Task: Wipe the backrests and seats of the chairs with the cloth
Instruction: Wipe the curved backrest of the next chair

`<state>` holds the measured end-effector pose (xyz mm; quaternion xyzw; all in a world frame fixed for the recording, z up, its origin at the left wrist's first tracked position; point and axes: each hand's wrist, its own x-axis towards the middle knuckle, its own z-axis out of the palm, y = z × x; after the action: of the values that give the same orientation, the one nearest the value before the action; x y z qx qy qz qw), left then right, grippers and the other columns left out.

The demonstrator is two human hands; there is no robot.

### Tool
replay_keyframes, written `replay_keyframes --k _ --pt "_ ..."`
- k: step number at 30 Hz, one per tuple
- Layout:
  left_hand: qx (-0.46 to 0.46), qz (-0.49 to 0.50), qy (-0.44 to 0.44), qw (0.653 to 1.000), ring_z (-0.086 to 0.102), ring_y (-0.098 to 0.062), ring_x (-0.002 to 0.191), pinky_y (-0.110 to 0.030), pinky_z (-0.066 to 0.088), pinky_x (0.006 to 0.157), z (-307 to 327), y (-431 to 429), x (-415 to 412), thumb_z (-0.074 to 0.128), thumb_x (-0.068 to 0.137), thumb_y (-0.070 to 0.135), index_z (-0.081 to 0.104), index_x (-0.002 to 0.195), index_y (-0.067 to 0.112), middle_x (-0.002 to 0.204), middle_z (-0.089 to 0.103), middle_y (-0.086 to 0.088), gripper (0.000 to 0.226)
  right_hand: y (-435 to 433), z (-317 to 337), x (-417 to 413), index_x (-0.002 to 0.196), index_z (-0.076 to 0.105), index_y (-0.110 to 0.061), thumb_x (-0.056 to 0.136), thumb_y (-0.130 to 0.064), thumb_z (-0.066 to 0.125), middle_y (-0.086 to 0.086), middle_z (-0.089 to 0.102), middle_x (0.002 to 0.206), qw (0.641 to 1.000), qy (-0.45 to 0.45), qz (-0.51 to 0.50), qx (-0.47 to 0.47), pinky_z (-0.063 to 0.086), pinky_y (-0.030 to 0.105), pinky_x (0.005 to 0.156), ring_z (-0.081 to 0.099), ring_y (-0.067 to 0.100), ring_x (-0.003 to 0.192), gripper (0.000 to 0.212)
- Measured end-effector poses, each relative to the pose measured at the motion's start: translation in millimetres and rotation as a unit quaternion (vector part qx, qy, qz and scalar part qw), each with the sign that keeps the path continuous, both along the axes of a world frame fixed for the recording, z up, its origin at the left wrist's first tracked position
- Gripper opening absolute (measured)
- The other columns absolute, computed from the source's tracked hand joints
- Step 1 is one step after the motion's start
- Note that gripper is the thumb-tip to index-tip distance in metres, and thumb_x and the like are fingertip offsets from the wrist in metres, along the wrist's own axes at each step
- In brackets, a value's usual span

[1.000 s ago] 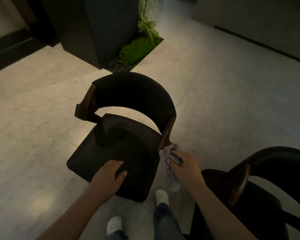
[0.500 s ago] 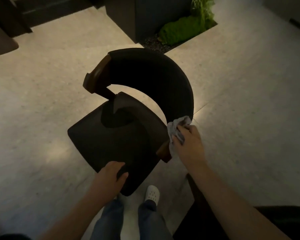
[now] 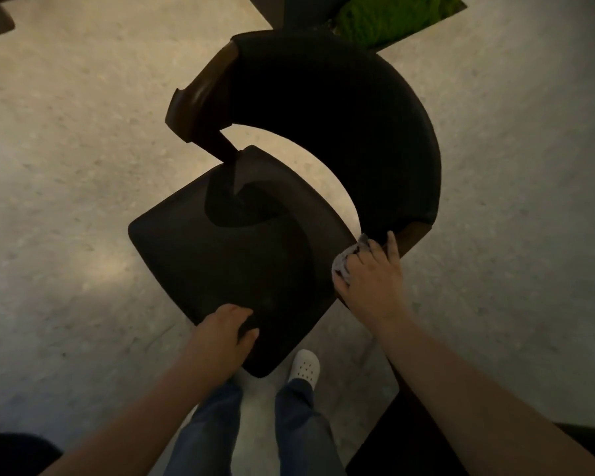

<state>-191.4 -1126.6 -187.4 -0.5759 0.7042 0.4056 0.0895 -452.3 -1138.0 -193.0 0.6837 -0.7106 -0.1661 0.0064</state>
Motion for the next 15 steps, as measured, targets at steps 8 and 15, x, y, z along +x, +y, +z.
replay_keyframes --k 8,15 --pt "0.018 -0.011 -0.006 1.0 0.05 -0.01 0.12 -0.024 0.04 0.105 -34 -12 43 0.047 0.1 0.036 0.044 0.141 0.021 0.137 0.047 0.002 0.044 -23 -40 43 0.067 0.06 -0.022 0.095 -0.042 0.047 0.003 0.069 0.083 0.979 0.098 -0.015 0.176 0.01 0.052 0.115 0.059 0.022 0.109 0.036" --pt "0.025 0.026 0.02 0.999 0.051 -0.011 0.116 -0.021 0.039 0.099 -63 -22 66 0.051 0.099 0.03 0.049 0.138 0.019 0.135 0.05 0.0 0.041 -18 -57 52 0.085 0.054 -0.024 0.092 -0.045 0.056 -0.009 0.056 0.071 0.985 -0.148 -0.047 0.07 0.038 0.025 0.055 0.055 0.01 0.061 0.022"
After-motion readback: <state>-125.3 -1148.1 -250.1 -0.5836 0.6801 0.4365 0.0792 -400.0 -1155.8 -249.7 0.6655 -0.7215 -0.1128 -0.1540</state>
